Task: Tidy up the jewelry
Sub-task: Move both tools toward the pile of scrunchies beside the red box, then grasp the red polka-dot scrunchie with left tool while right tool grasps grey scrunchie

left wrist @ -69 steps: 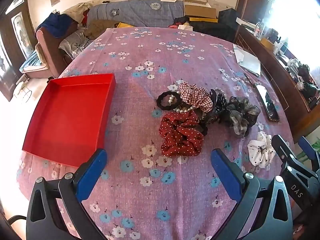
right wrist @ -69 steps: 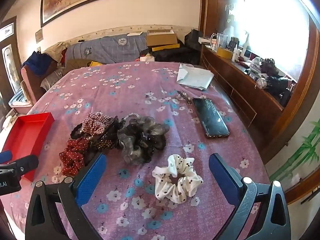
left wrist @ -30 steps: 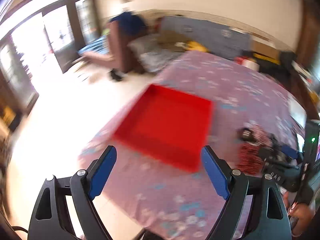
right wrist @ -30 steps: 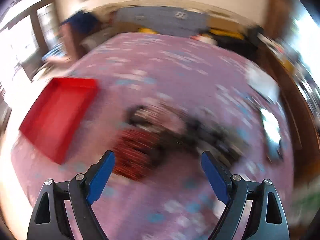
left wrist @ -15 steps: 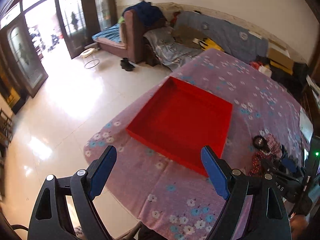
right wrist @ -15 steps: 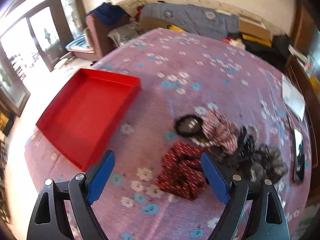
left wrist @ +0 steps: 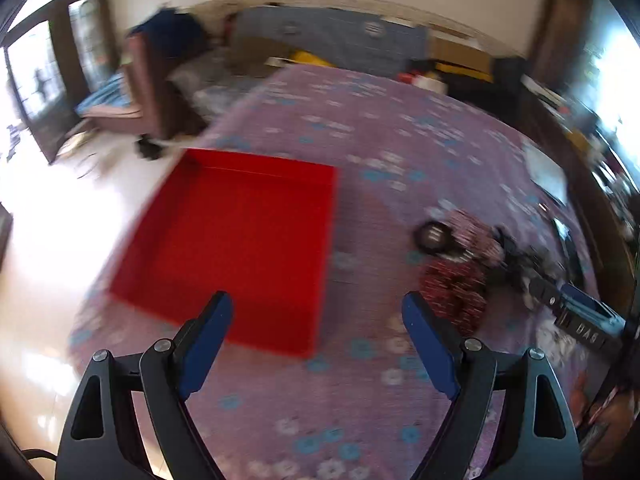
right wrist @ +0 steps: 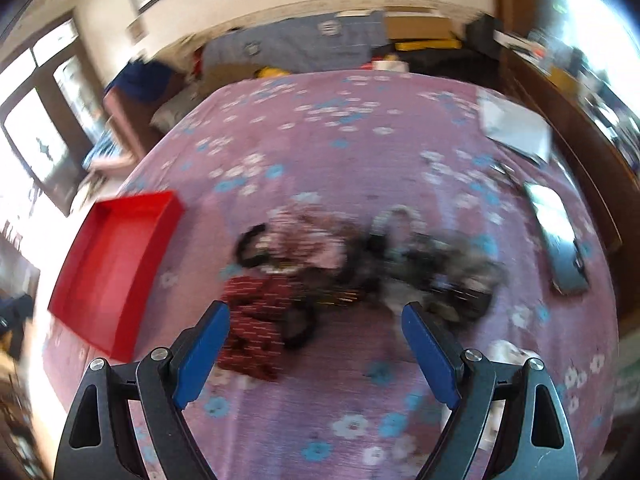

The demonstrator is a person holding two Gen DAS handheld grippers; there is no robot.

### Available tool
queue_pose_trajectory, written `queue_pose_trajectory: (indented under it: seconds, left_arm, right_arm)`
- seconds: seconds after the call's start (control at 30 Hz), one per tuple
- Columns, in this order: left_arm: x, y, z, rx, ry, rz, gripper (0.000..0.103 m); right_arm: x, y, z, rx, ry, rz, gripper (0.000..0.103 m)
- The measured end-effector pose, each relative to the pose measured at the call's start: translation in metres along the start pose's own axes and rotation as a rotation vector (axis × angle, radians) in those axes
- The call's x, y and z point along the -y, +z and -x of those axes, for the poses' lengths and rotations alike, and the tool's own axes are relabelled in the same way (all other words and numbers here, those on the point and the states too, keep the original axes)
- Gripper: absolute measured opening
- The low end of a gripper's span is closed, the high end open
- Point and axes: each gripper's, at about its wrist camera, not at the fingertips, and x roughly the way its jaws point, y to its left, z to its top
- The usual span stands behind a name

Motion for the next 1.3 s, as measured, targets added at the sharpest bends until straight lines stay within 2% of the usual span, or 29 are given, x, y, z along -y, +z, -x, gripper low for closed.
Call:
queue_pose_trajectory:
  seconds: [0.07, 0.2, 0.27, 0.37, 0.5, 0.67, 0.87, 0.97, 1.0, 1.03, 1.07, 1.13, 1.2, 1.3]
  left_arm:
    - [0.016, -0.001, -0.019, -0.032, -0.059, -0.053, 0.086]
    - [0.042, -0.004, -0.054, -0.079, -0.130, -0.137, 0.086]
    - [0.050, 0.000, -0.075, -0.115, -0.193, -0.138, 0.086]
    - [0.062, 0.004, -0.094, -0.119, -0.247, -0.150, 0.085]
    - [0.076, 0.009, -0.115, -0.127, -0.253, -0.182, 0.085]
    - [0.087, 0.014, -0.135, -0.178, -0.303, -0.135, 0.085]
    - [0.106, 0.012, -0.147, -0.205, -0.303, -0.151, 0.084]
    - [0.115, 0.007, -0.154, -0.244, -0.293, -0.170, 0.053]
    - [0.116, 0.007, -0.156, -0.256, -0.292, -0.171, 0.038]
    - [0.118, 0.006, -0.155, -0.242, -0.269, -0.174, 0.028]
    - [0.119, 0.007, -0.154, -0.244, -0.269, -0.176, 0.021]
    - [0.122, 0.009, -0.150, -0.254, -0.266, -0.170, 0.017]
    - [0.124, 0.010, -0.140, -0.239, -0.243, -0.181, 0.016]
    - [0.125, 0.014, -0.118, -0.220, -0.254, -0.192, 0.016]
  right_arm:
    - [0.028, -0.005, 0.001, -0.020, -0.013, -0.068, 0.091]
    - [0.075, -0.015, -0.001, -0.044, -0.026, -0.196, 0.090]
    - [0.087, -0.017, -0.002, -0.045, -0.039, -0.226, 0.089]
    - [0.095, -0.015, -0.010, -0.050, -0.040, -0.234, 0.085]
    - [0.096, -0.005, -0.018, -0.035, -0.036, -0.231, 0.082]
    - [0.091, 0.011, -0.035, -0.024, -0.043, -0.207, 0.077]
    - [0.095, 0.011, -0.055, -0.050, -0.032, -0.220, 0.059]
    - [0.097, 0.009, -0.059, -0.054, -0.024, -0.225, 0.054]
    - [0.098, 0.009, -0.060, -0.054, -0.015, -0.230, 0.050]
    - [0.098, 0.009, -0.060, -0.055, -0.006, -0.234, 0.039]
    - [0.099, 0.009, -0.061, -0.056, 0.002, -0.238, 0.035]
    - [0.100, 0.010, -0.061, -0.054, 0.020, -0.248, 0.019]
    - [0.100, 0.010, -0.057, -0.049, 0.032, -0.256, 0.016]
    - [0.098, 0.011, -0.047, -0.031, 0.036, -0.261, 0.015]
